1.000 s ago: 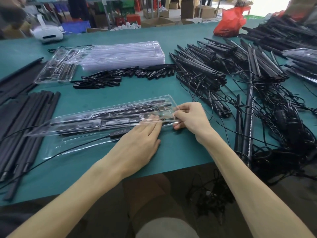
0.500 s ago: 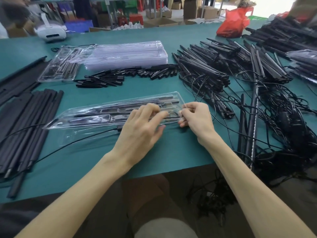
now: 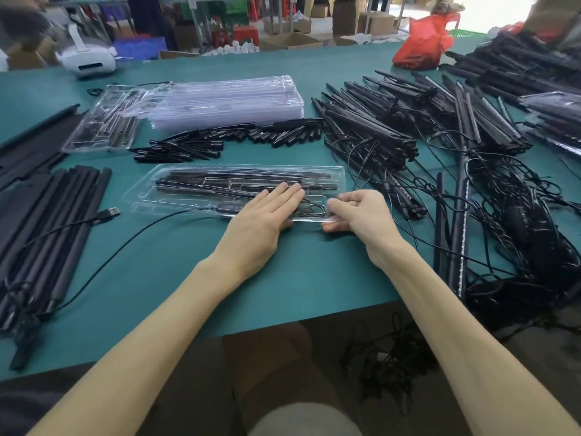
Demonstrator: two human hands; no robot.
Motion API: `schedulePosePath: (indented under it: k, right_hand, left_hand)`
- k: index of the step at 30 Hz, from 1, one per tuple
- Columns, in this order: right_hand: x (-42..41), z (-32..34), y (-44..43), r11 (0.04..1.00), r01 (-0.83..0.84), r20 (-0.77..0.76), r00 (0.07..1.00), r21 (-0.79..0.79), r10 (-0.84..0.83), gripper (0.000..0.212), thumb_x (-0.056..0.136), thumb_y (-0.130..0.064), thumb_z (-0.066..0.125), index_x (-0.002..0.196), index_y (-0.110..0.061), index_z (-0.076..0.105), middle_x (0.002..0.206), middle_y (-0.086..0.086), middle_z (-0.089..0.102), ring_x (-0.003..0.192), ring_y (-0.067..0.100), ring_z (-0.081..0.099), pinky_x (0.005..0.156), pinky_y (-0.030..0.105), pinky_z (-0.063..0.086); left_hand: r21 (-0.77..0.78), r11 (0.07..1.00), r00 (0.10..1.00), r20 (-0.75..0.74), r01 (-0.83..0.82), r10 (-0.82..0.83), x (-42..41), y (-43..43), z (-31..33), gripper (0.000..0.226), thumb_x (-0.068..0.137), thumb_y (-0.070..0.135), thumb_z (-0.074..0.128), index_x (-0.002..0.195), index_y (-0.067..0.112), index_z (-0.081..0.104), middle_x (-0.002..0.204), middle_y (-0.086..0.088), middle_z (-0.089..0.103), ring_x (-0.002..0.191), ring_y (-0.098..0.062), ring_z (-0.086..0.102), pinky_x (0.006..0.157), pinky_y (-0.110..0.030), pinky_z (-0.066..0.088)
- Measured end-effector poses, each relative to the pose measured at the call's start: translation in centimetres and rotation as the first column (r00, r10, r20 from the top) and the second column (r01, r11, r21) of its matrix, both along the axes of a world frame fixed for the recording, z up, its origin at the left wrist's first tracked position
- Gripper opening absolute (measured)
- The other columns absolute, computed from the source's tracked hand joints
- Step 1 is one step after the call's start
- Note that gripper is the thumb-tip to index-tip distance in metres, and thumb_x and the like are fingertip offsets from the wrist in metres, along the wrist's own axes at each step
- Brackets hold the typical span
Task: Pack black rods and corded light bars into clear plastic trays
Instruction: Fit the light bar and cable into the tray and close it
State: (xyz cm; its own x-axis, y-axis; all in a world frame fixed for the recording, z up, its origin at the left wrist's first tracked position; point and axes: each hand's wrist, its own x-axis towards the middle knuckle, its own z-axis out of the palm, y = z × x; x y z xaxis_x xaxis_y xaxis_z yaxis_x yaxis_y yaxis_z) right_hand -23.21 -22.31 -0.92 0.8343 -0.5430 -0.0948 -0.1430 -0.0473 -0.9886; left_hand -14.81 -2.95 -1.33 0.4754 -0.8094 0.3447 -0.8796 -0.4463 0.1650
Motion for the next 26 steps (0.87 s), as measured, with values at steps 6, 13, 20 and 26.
schedulePosePath:
  k: [6,13,20,26]
  right_hand:
    - [-0.4,0.5,0.0,0.998,-0.036,0.032,0.999,0.058,0.034,0.007,0.087,-0.007,0.067,0.09,-0.002,0.066,0.067,0.006,0.073,0.064,0.026,0.074,0.076,0.034,0.062]
    - [-1.0,1.3,0.6,0.992,-0.109,-0.026,0.994,-0.07,0.107,0.014,0.093,-0.013,0.058,0.085,-0.002,0.062,0.059,0.004,0.068,0.047,0.015,0.06,0.04,0.02,0.042]
    - [-1.6,2.3,0.4,0.986,-0.162,-0.041,0.986,0.025,0.163,0.018,0.094,-0.014,0.06,0.079,-0.004,0.063,0.062,0.006,0.066,0.045,0.008,0.051,0.037,0.017,0.036]
    - [-1.6,2.6,0.5,0.981,-0.159,-0.044,0.985,0.11,0.164,0.01,0.094,-0.009,0.061,0.093,0.001,0.061,0.063,0.006,0.067,0.046,0.009,0.054,0.039,0.018,0.042]
  left_hand:
    - [-0.06,0.998,1.0,0.003,0.004,-0.004,-0.3,0.2,-0.1,0.05,0.105,0.009,0.045,0.155,0.013,0.036,0.161,0.001,0.034,0.152,-0.017,0.025,0.125,-0.034,0.019]
    - [-0.096,0.995,1.0,0.013,-0.018,0.02,-0.8,0.3,0.1,0.052,0.104,0.002,0.045,0.154,0.012,0.038,0.16,0.0,0.035,0.151,-0.016,0.026,0.125,-0.034,0.02]
    - [-0.128,0.991,0.999,0.012,-0.05,0.052,-1.1,0.4,0.5,0.053,0.103,0.0,0.046,0.153,0.014,0.039,0.159,0.001,0.037,0.15,-0.015,0.028,0.124,-0.034,0.022]
    - [-0.124,0.99,0.998,0.014,-0.062,0.064,-1.0,0.5,0.4,0.055,0.102,0.0,0.045,0.153,0.016,0.039,0.159,0.003,0.037,0.15,-0.013,0.028,0.124,-0.033,0.021]
